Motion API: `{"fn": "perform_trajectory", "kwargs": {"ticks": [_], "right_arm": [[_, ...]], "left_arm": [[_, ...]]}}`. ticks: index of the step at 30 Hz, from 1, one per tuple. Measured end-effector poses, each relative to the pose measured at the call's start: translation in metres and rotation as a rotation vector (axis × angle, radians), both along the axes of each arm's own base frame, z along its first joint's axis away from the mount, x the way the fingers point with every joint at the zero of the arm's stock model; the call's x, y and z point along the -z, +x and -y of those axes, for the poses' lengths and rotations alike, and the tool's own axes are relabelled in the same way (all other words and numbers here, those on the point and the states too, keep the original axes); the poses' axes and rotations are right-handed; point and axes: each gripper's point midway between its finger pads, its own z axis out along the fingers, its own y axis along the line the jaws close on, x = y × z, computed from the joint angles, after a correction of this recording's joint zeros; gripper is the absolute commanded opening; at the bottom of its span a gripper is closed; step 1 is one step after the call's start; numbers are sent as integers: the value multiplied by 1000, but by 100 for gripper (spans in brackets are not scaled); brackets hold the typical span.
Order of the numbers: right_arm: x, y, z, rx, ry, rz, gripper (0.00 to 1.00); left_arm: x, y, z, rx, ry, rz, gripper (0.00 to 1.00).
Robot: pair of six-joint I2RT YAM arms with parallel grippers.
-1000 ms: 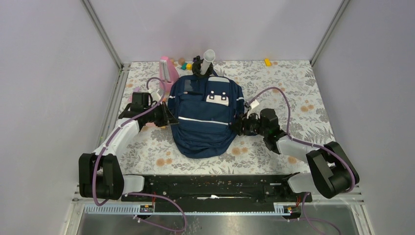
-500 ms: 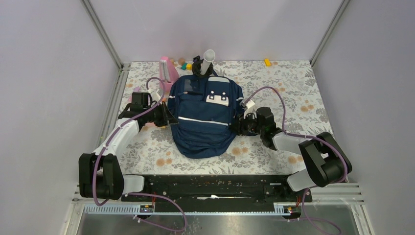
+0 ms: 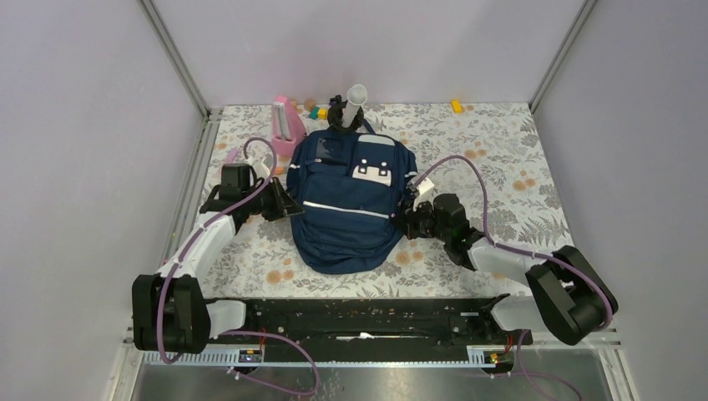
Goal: Pack the student bag
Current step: Unzip the student bag at the center of the board.
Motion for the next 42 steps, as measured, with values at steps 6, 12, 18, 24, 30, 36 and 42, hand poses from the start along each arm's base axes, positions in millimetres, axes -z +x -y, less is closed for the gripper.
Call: {"fn": "perform_trajectory", "kwargs": {"ticks": [6, 12, 18, 24, 30, 36, 42], "right_arm": [[-4, -21, -4, 30, -54, 23, 0], [-3, -43, -7, 33, -108, 14, 0], [-3, -57, -9, 56, -112, -7, 0], [-2, -73, -21, 61, -81, -50, 0], [0, -82, -43, 62, -77, -99, 0], [-9, -91, -69, 69, -58, -105, 0], [-12, -90, -83, 106, -35, -129, 0]], "left_arm": [[-3, -1, -2, -29, 0, 22, 0], [-4, -1, -3, -50, -5, 31, 0], [-3, -1, -2, -56, -11, 24, 0], [-3, 0, -1, -61, -13, 35, 0], [-5, -1, 0, -79, 1, 59, 0], [-3, -1, 1, -96, 16, 68, 0], [-3, -2, 4, -112, 26, 91, 0]]}}
